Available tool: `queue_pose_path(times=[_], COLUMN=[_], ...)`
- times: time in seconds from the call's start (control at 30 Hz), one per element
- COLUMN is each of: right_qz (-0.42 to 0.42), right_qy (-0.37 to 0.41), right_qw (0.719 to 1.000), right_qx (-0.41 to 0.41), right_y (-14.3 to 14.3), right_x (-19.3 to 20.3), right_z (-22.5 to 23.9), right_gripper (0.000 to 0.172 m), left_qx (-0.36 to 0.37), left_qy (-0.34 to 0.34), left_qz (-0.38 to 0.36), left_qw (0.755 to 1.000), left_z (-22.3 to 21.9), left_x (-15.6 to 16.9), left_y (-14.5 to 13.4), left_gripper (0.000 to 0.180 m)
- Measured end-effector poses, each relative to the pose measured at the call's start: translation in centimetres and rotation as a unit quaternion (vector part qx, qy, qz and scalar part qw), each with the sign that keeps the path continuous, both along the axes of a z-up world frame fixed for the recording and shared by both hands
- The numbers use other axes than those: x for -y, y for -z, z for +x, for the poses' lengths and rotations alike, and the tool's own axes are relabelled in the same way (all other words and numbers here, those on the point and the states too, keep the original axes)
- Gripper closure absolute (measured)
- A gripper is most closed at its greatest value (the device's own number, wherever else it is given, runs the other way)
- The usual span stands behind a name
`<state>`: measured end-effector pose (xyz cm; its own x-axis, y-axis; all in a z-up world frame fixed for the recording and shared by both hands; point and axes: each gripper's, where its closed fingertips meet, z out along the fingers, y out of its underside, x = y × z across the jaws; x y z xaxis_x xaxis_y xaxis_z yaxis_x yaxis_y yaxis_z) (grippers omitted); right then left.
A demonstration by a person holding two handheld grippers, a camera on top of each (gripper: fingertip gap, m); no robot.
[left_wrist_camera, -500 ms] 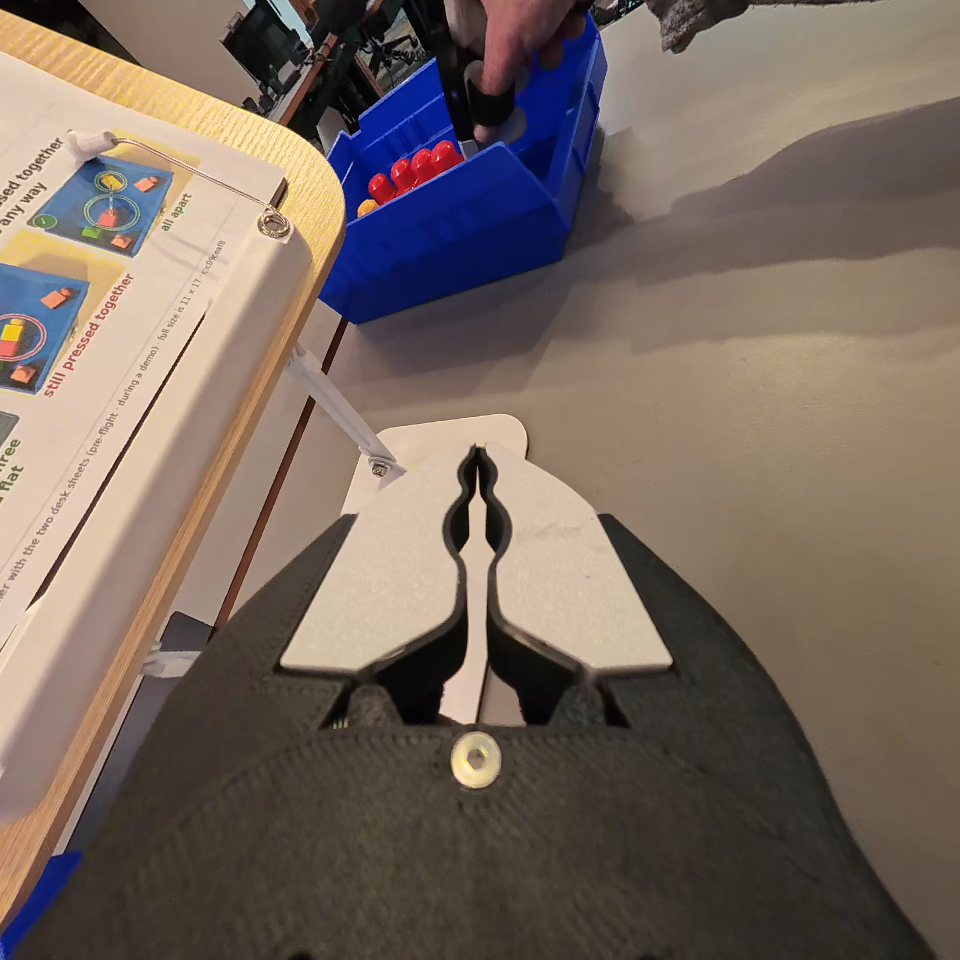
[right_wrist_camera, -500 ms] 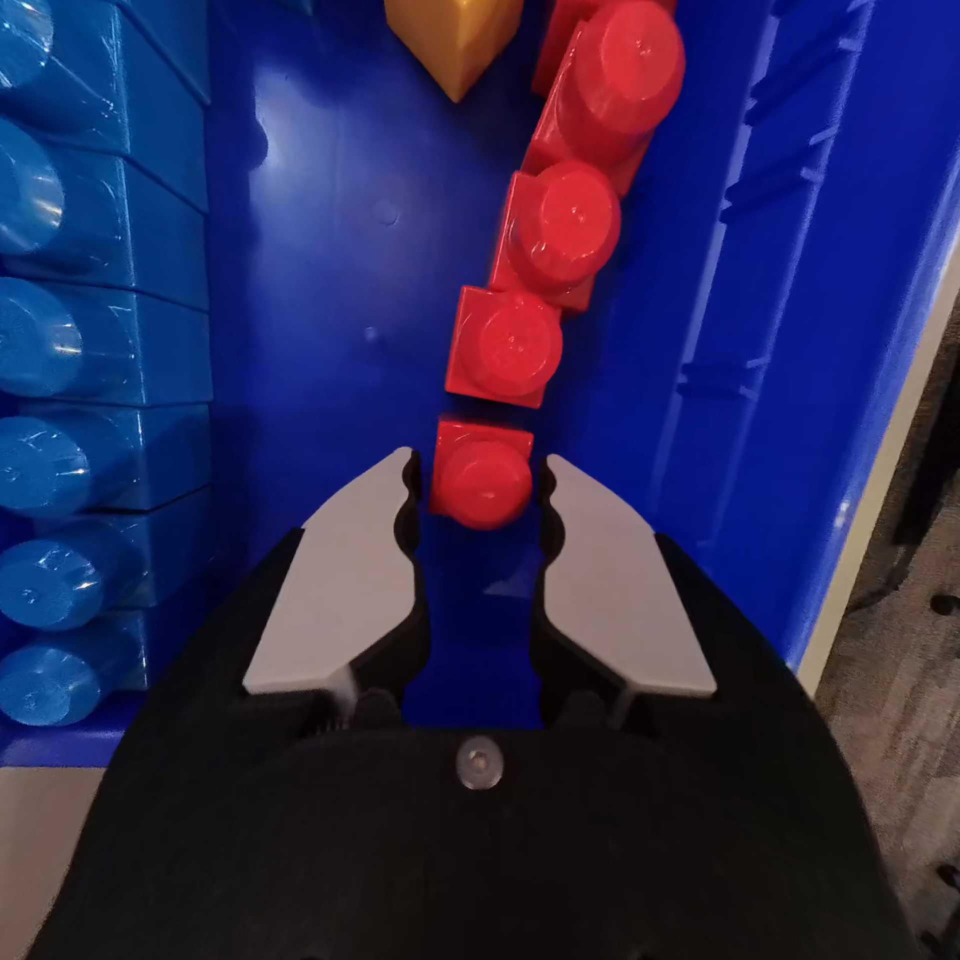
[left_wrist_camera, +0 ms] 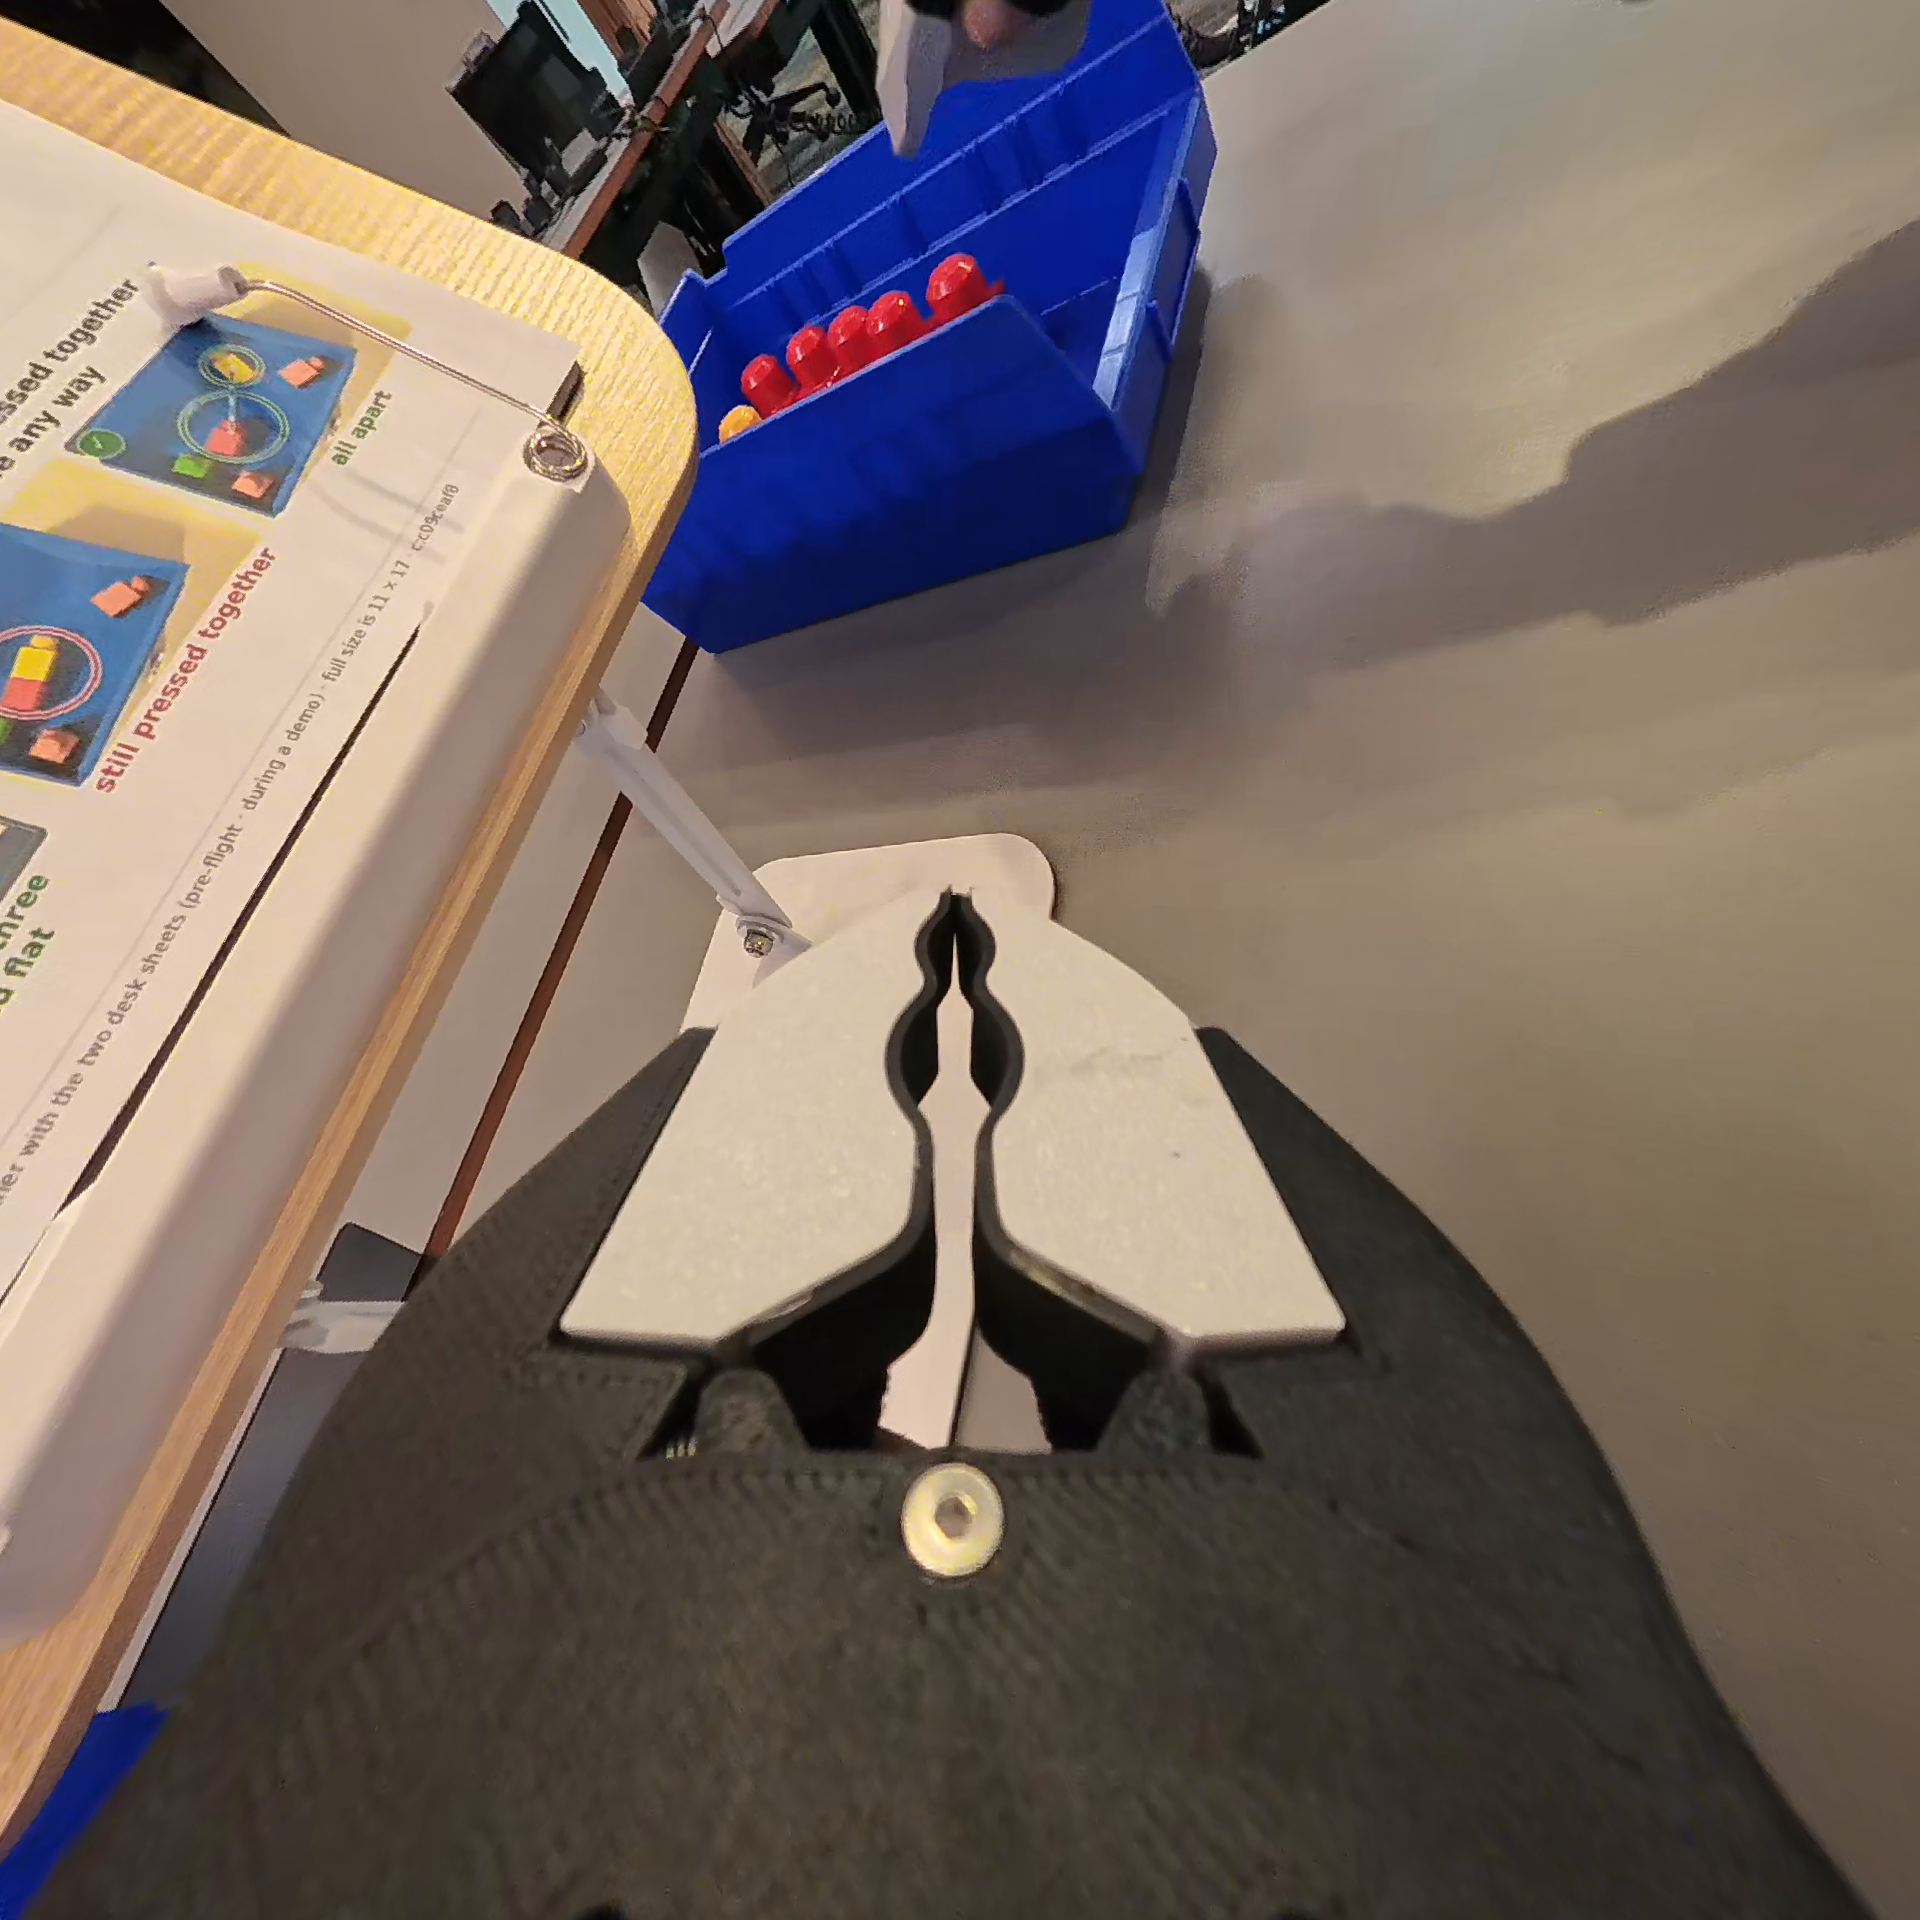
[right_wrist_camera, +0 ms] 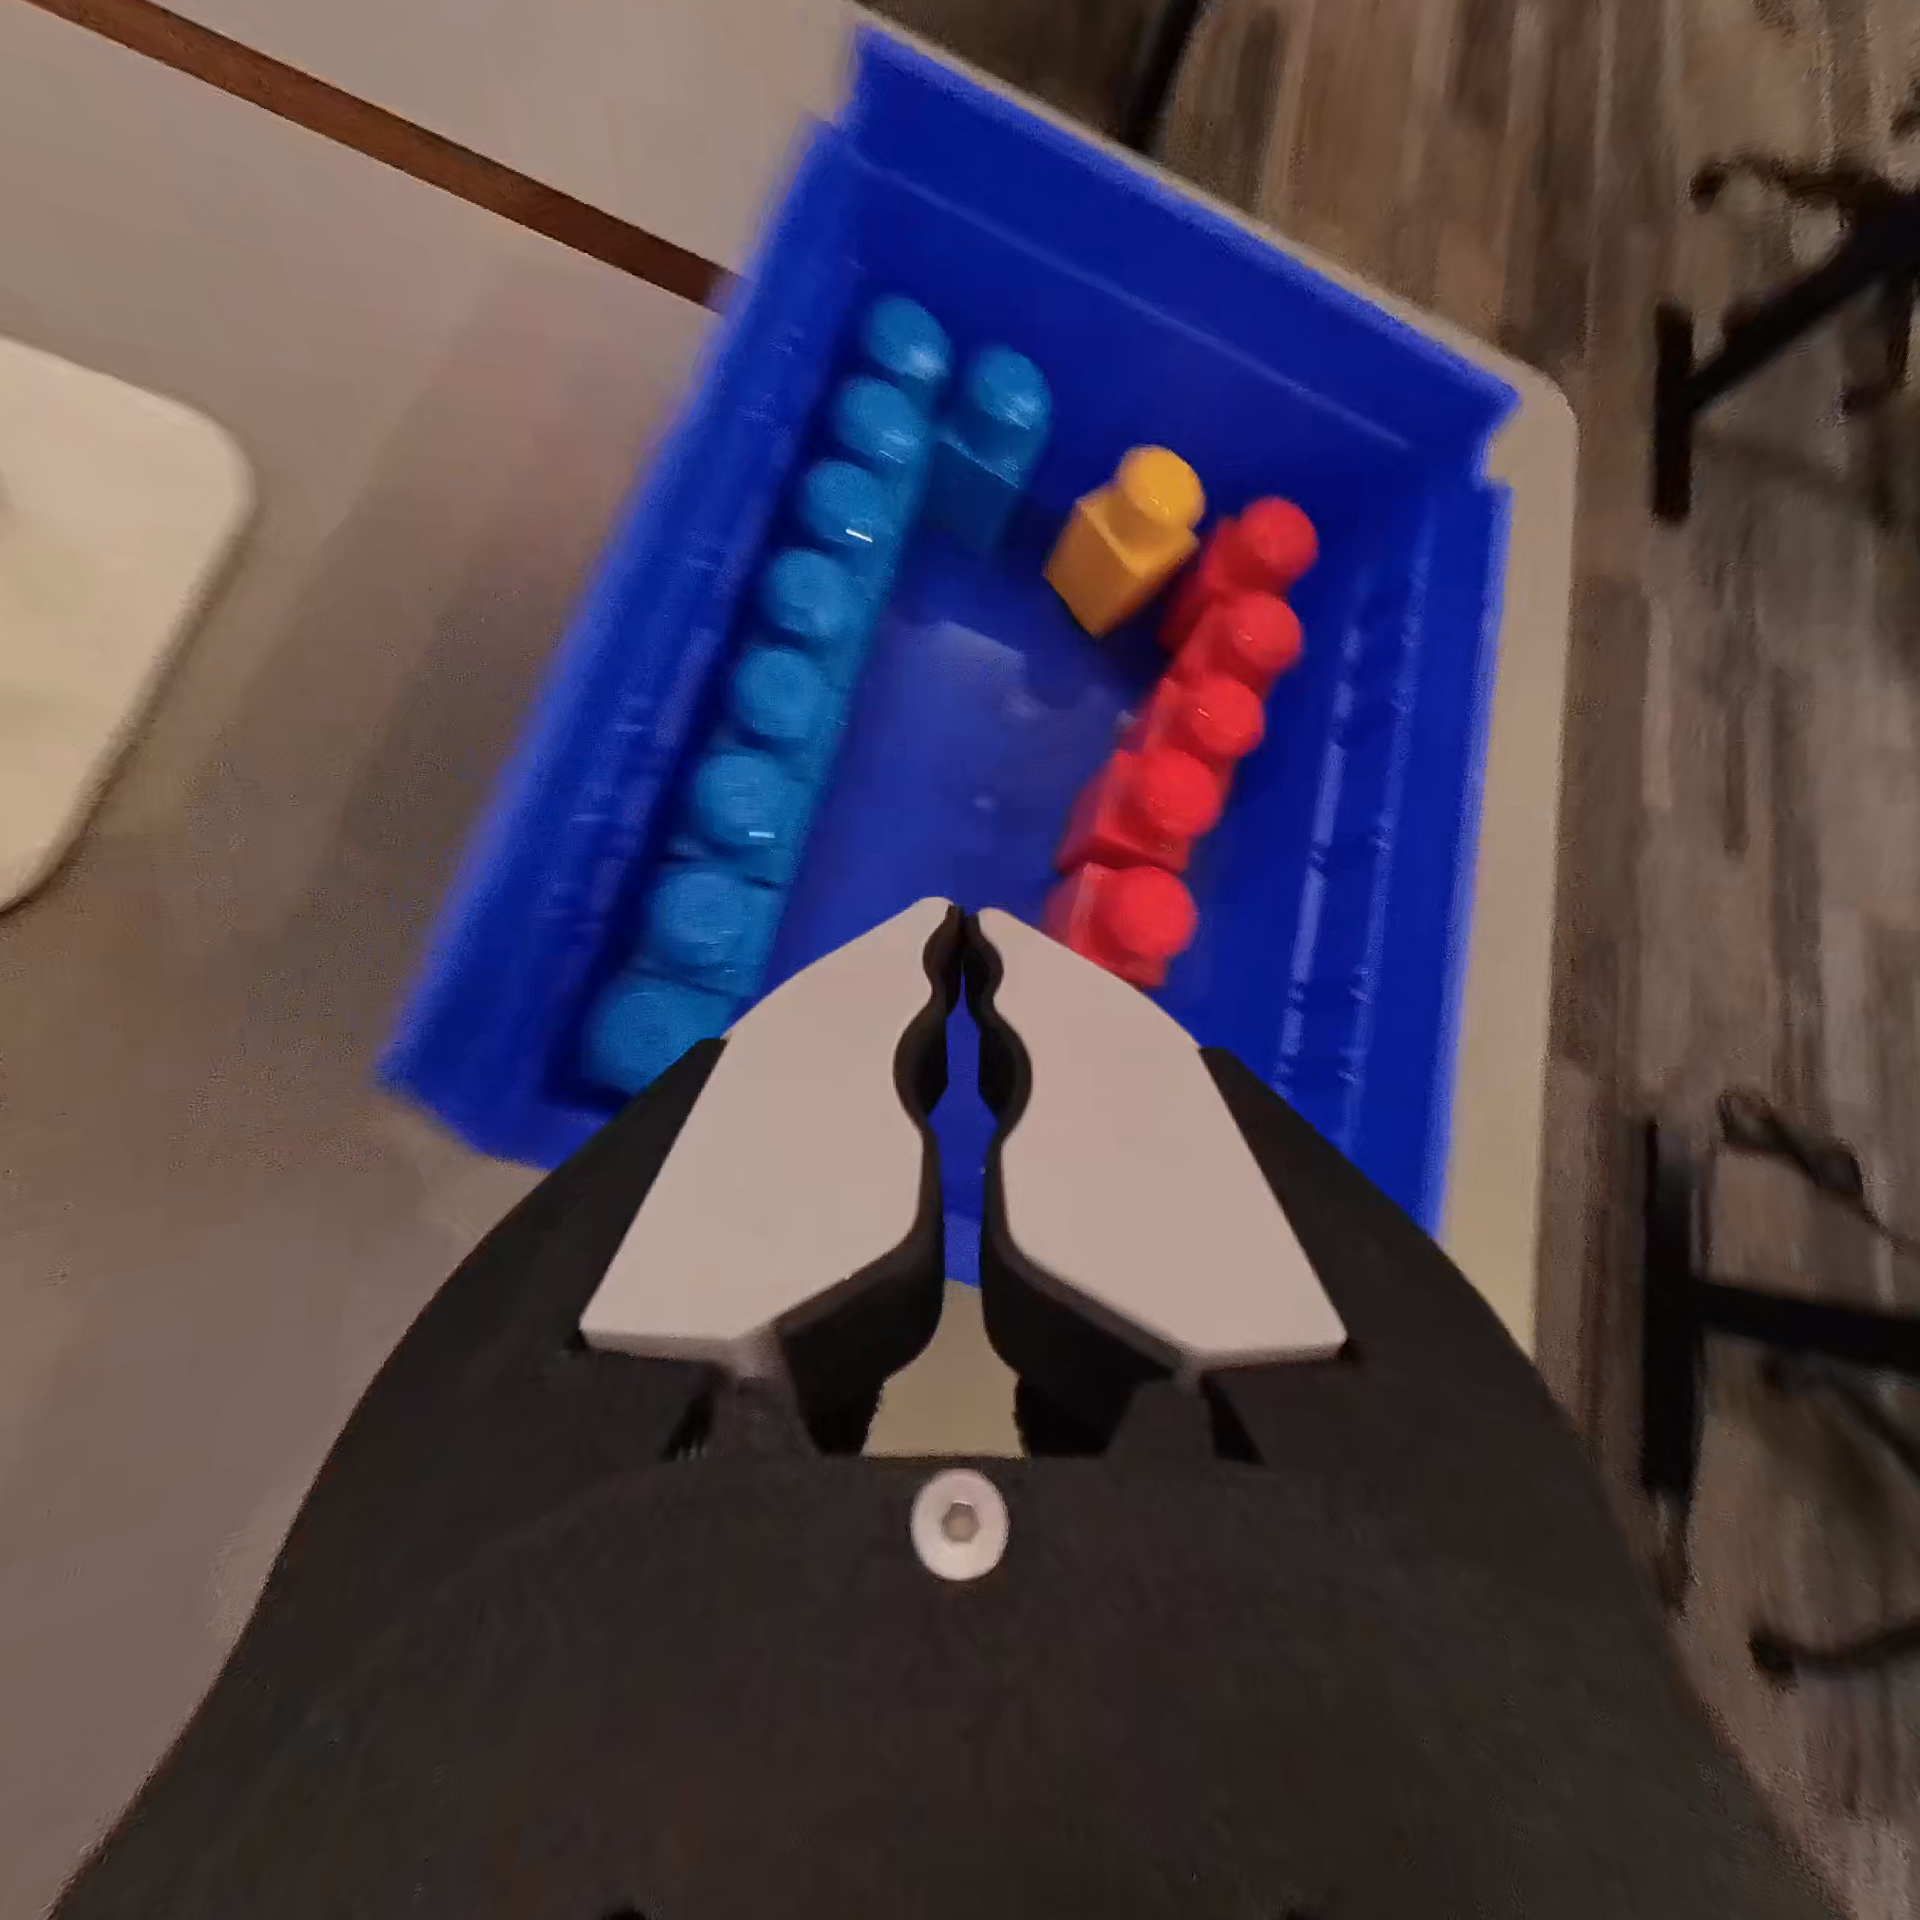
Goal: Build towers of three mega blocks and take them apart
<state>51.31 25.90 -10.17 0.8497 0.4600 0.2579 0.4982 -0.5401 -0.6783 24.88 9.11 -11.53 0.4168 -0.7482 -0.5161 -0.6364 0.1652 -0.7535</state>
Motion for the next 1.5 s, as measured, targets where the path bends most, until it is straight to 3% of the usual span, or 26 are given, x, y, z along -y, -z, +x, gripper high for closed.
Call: queue_pose_path(times=[0.17,0.37,0.43,0.57,0.73,0.9,1.07,1.3,1.5], right_qz=[0.078,0.101,0.118,0.123,0.107,0.093,0.087,0.078,0.069], right_qy=[-0.116,-0.216,-0.23,-0.245,-0.248,-0.267,-0.278,-0.291,-0.3], right_qw=[0.989,0.97,0.966,0.96,0.96,0.956,0.954,0.951,0.949], right_qx=[-0.039,-0.049,-0.022,-0.051,-0.072,-0.075,-0.07,-0.063,-0.064], right_y=[-0.8,1.8,2.1,2.3,3.1,3.9,4.5,5.2,5.6], right_x=[5.4,8.5,8.6,8.7,8.5,8.8,8.9,9.0,9.2], right_z=[-8.6,-16.1,-16.8,-17.1,-16.5,-17.1,-17.3,-17.6,-17.8], right_gripper=[0.172,0.172,0.172,0.172,0.172,0.172,0.172,0.172,0.172], left_qx=[0.011,0.043,0.055,0.062,-0.01,-0.098,-0.198,-0.271,-0.377], left_qy=[-0.012,-0.08,-0.107,-0.164,-0.192,-0.167,-0.124,-0.096,-0.104], left_qz=[0.02,0.053,0.061,0.094,0.064,-0.001,-0.081,-0.171,-0.228], left_qw=[1.0,0.994,0.991,0.98,0.979,0.981,0.969,0.942,0.892], left_z=[-0.9,-6.1,-8.8,-15.7,-24.2,-29.8,-32.0,-33.4,-35.7], left_x=[0.0,-0.6,-0.7,-1.0,-3.7,-8.1,-11.8,-14.4,-15.4], left_y=[-1.4,-4.9,-6.3,-9.2,-10.2,-9.0,-4.8,-1.0,1.6], left_gripper=[0.18,0.18,0.18,0.176,0.153,0.14,0.119,0.108,0.1])
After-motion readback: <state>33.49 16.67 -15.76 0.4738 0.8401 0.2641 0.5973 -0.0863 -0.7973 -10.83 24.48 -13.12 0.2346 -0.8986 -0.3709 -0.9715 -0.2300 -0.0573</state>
